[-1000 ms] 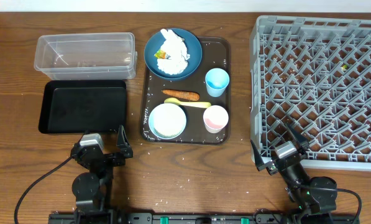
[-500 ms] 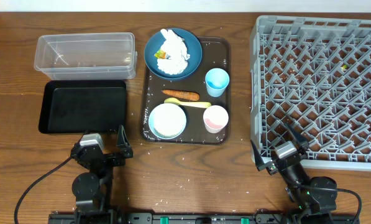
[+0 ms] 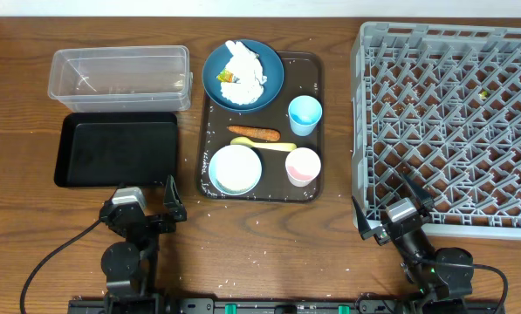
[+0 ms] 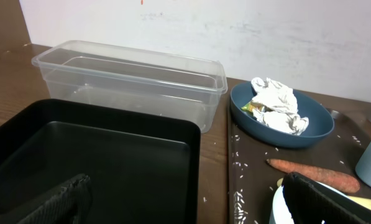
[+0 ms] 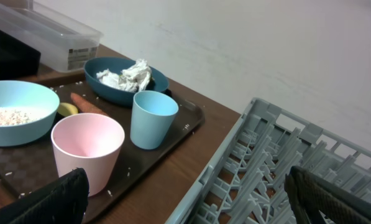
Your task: Sort waste into correct bins and load items into the dishwasher rack
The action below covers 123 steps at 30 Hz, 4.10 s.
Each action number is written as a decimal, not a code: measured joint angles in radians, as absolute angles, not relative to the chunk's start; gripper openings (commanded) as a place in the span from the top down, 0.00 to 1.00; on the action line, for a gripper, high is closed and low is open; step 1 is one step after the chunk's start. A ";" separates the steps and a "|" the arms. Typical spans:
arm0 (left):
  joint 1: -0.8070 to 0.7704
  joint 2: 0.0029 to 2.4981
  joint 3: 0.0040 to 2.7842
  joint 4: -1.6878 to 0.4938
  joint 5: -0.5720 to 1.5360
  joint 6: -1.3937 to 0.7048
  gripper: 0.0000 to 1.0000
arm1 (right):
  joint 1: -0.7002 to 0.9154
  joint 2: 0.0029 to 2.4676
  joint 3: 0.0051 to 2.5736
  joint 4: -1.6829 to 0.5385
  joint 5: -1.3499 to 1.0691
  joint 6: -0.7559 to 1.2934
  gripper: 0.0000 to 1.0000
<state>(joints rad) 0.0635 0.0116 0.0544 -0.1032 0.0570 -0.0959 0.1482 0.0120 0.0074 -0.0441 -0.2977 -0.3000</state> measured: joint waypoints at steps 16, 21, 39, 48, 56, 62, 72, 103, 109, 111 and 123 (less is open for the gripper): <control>0.064 0.012 0.054 -0.103 0.057 -0.096 0.01 | 0.148 0.012 0.007 -0.044 -0.298 -0.300 0.01; 0.064 0.012 0.054 -0.103 0.057 -0.096 0.01 | 0.148 0.012 0.007 -0.044 -0.298 -0.300 0.01; 0.064 0.012 0.054 -0.103 0.057 -0.096 0.01 | 0.148 0.012 0.007 -0.041 -0.298 -0.307 0.01; 0.064 0.012 0.054 -0.103 0.057 -0.096 0.01 | 0.148 0.012 0.007 -0.041 -0.298 -0.308 0.01; 0.064 0.012 0.054 -0.103 0.057 -0.096 0.01 | 0.148 0.012 0.007 -0.028 -0.297 -0.308 0.01; 0.064 0.012 0.054 -0.102 0.057 -0.096 0.01 | 0.148 0.012 0.007 0.061 -0.295 -0.308 0.01; 0.064 0.012 0.054 -0.101 0.065 -0.107 0.01 | 0.148 0.012 0.007 0.154 -0.295 -0.274 0.01; 0.064 0.635 0.615 -0.249 0.184 -0.108 0.01 | 0.149 0.585 0.551 -0.051 -0.392 -0.210 0.01; 0.061 0.887 0.885 -0.436 0.211 -0.116 0.01 | 0.149 0.752 0.776 -0.301 -0.414 -0.203 0.01; 0.051 0.976 0.986 -0.493 0.210 -0.123 0.01 | 0.148 0.802 0.854 -0.398 -0.417 -0.202 0.01; -0.152 1.391 1.369 -0.651 0.279 -0.153 0.01 | 0.149 0.934 1.033 -0.587 -0.435 -0.203 0.01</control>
